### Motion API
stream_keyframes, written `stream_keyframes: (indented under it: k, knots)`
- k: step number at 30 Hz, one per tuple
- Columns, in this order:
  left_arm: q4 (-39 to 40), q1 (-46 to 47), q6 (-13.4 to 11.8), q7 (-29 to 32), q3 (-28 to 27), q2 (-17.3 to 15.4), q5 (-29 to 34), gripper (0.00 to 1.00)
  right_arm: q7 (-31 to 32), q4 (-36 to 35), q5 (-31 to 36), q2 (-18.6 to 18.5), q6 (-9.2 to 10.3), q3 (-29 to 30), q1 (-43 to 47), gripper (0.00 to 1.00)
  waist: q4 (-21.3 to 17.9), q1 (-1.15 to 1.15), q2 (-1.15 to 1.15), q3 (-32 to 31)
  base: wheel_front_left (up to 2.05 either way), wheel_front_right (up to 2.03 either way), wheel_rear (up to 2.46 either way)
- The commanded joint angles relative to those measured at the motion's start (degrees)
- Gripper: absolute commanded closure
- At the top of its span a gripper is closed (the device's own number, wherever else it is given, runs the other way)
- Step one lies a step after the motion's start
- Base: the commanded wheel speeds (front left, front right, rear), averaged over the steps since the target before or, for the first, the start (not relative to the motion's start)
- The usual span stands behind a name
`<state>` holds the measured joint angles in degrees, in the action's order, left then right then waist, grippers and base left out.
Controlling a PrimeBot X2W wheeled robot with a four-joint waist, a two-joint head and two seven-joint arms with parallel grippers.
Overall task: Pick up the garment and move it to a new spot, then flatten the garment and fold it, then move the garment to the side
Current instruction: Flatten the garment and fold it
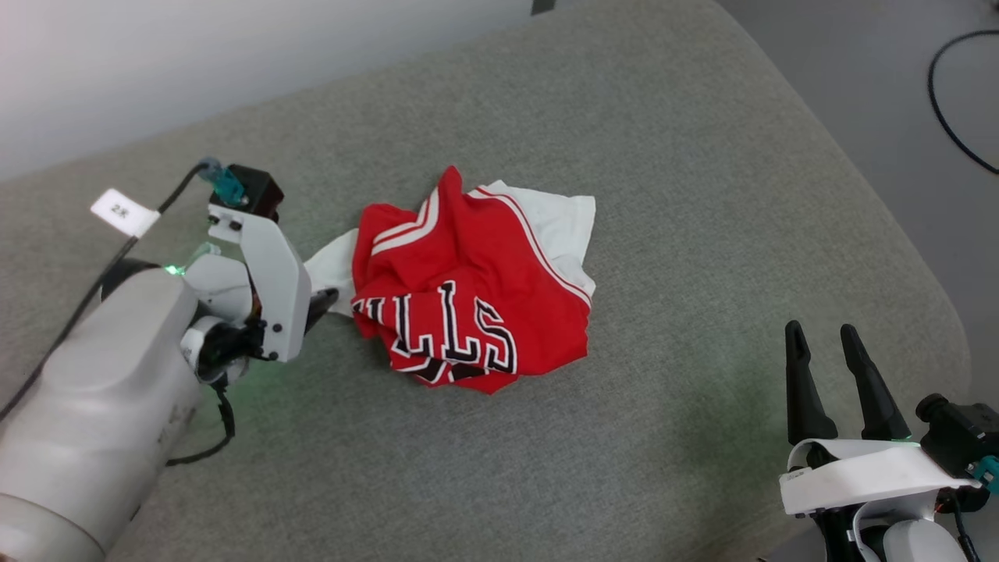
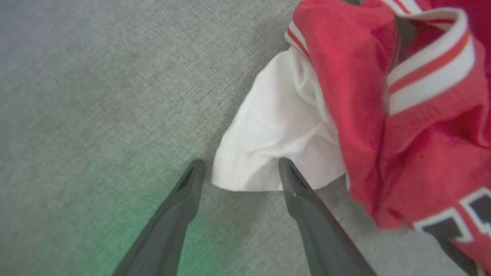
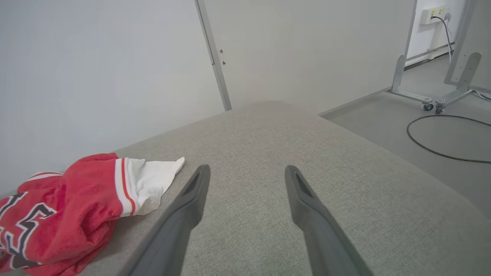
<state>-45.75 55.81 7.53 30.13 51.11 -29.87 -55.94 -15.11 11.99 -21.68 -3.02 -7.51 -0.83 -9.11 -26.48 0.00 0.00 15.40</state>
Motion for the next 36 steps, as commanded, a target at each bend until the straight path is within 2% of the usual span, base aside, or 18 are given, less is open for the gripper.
stream_keyframes:
  k: [1, 2, 3, 4, 5, 6, 14, 21, 25, 29, 36]
  knots:
    - [-0.58, -0.16, -0.10, 0.09, 0.70, 0.25, -0.73, 0.00, -0.06, 0.14, -0.48, 0.18, 0.04, -0.08, -0.96, 0.00, -0.89, 0.00, 0.00, 1.02, 0.00, 0.00, 0.00]
    - [-0.79, -0.49, -0.10, 0.42, 1.42, 0.39, -1.36, 0.00, -0.06, 0.17, -0.49, 0.17, 0.04, 0.10, -1.03, 0.00, -0.76, 0.00, 0.00, 0.99, 0.00, 0.00, 0.00]
    - [-0.71, -0.66, -0.10, 0.64, 2.11, 0.38, -2.05, 0.09, -0.06, 0.22, -0.47, 0.17, 0.04, 0.25, -1.18, 0.00, -0.63, 0.00, 0.00, 1.03, 0.00, 0.00, 0.00]
    - [-0.35, -0.71, -0.10, 0.38, 2.64, 0.52, -2.84, 0.42, -0.06, 0.25, -0.37, 0.18, 0.04, 0.43, -1.25, 0.00, -0.41, 0.00, 0.00, 0.99, 0.00, 0.00, 0.00]
    - [-0.02, -0.58, -0.05, -0.09, 2.80, 0.73, -3.84, 0.84, -0.06, 0.26, -0.18, 0.18, 0.04, 0.72, -1.24, 0.00, -0.09, 0.00, 0.00, 1.00, 0.00, 0.00, 0.00]
    - [0.21, -0.23, -0.04, -0.59, 2.86, 0.96, -4.59, 1.00, -0.05, 0.22, 0.00, 0.18, 0.04, 1.03, -1.24, 0.00, 0.30, 0.00, 0.00, 0.98, 0.00, 0.00, 0.00]
    - [-0.62, 1.75, -0.07, -6.04, 4.51, 0.31, -7.60, 1.00, -0.05, 0.40, 1.49, 0.16, 0.04, 2.54, 0.00, 0.00, 5.78, 0.00, 0.00, -1.93, 0.00, 0.00, 0.00]
    - [-3.55, -0.76, -0.09, -9.29, 4.43, -4.20, -10.12, 1.00, -0.06, 1.09, 2.62, 0.11, 0.04, 2.14, 0.57, 0.00, 10.24, 0.00, 0.00, -5.39, 0.00, 0.00, 0.00]
    - [-7.11, -2.19, -0.14, -7.98, 3.84, -7.64, -11.70, 1.00, -0.06, 1.30, 3.16, 0.13, 0.04, 1.82, 0.84, 0.00, 10.95, 0.00, 0.00, -6.38, 0.00, 0.00, 0.00]
    - [-10.05, -3.12, -0.62, -6.52, 4.15, -9.32, -11.78, 1.00, -0.06, 1.22, 3.68, 0.12, 0.04, 2.84, 1.53, 0.00, 10.99, 0.00, 0.00, -6.74, 0.00, 0.00, 0.00]
    - [-13.51, -4.25, -2.22, -5.60, 5.38, -9.27, -10.76, 1.00, -0.06, 1.07, 3.81, 0.13, 0.04, 3.60, 2.56, 0.00, 10.37, 0.00, 0.00, -6.76, 0.00, 0.00, 0.00]
